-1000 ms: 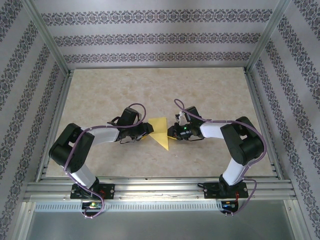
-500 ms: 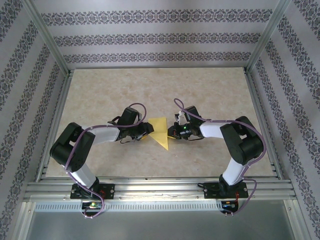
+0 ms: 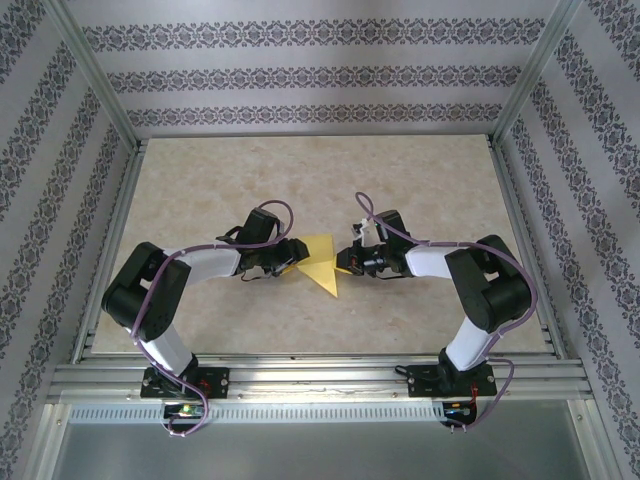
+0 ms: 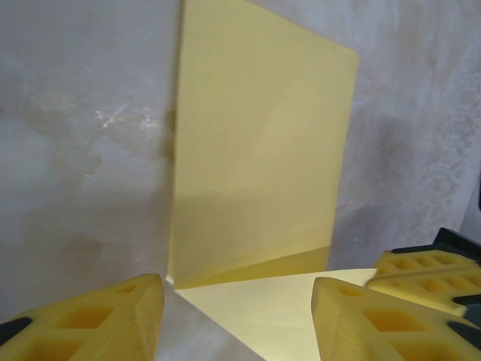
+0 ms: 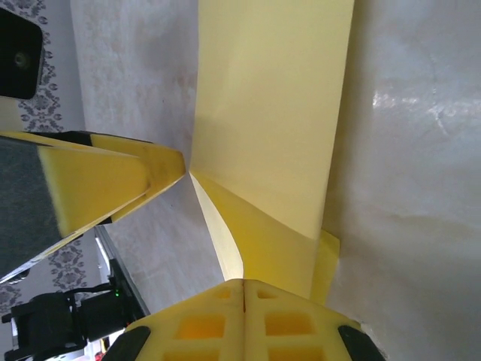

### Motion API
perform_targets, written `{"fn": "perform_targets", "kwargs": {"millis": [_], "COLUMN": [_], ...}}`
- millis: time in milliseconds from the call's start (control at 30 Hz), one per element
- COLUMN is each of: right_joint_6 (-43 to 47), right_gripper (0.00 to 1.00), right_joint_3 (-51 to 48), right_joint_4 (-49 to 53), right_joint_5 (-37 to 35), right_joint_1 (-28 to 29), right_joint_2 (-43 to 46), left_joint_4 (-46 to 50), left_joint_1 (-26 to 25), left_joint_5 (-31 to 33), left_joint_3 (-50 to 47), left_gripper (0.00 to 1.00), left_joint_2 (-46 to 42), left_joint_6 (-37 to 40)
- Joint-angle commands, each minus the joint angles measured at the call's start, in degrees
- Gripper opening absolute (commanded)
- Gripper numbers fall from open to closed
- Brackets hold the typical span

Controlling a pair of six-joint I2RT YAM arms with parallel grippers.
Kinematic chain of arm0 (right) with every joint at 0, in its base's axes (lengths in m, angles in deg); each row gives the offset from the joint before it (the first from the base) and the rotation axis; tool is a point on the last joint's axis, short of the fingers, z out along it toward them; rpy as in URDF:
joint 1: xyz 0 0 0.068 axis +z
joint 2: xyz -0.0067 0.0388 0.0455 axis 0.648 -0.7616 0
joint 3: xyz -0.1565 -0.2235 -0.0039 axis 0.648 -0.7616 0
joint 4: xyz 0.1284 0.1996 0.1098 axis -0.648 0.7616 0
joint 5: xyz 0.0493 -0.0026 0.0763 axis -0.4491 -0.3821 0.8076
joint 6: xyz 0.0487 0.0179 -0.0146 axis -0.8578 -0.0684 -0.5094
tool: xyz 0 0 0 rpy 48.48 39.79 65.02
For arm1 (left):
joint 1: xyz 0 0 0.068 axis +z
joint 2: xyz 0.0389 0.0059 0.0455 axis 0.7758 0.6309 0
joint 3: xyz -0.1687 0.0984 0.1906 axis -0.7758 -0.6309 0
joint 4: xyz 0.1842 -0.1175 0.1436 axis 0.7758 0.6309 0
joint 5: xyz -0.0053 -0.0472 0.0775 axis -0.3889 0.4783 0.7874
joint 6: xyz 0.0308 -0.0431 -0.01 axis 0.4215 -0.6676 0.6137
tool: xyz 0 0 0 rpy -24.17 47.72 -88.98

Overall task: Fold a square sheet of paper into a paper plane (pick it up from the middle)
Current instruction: Fourth fold the wing at the center of the table.

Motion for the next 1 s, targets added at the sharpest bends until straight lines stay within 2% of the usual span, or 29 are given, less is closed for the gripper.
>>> {"fn": "perform_targets", "kwargs": {"millis": [0,133,333,733,967], "right_joint_6": [-1.16,-1.77,-1.92,-4.49,-10.07], "right_gripper": [0.04,0.04,0.04,0.03,0.01], "right_joint_3": [-0.89,-1.35,-1.88,-3.73,-6.06], "right_joint_4": [-3.47,-4.67,-5.36,-8.55,-17.97], "right_joint_5": [2.30,2.88,3.41,3.45,7.13], "right_joint_1": [-0.81,-1.08,-1.56,-3.23,-4.49], "right_joint_2": [-0.08,-0.18,0.17,-1.67,-1.06], "left_joint_4": [2.90,2.50,-0.27,-1.05,-1.45], "left_joint_1": [0.68,0.64,0.65,0.67,0.64], "left_joint_5": [1.27,0.59,-1.19,-2.29,-3.14], "left_joint_3": [0.57,1.05,1.96,3.01,3.66], "left_gripper": [0.56,0.56,0.51,0.49,0.49], "left_joint_2": [-0.65,0.51,2.63,4.67,5.28], "left_joint_6": [1.09,0.99,-0.01,-0.56,-0.41]}}
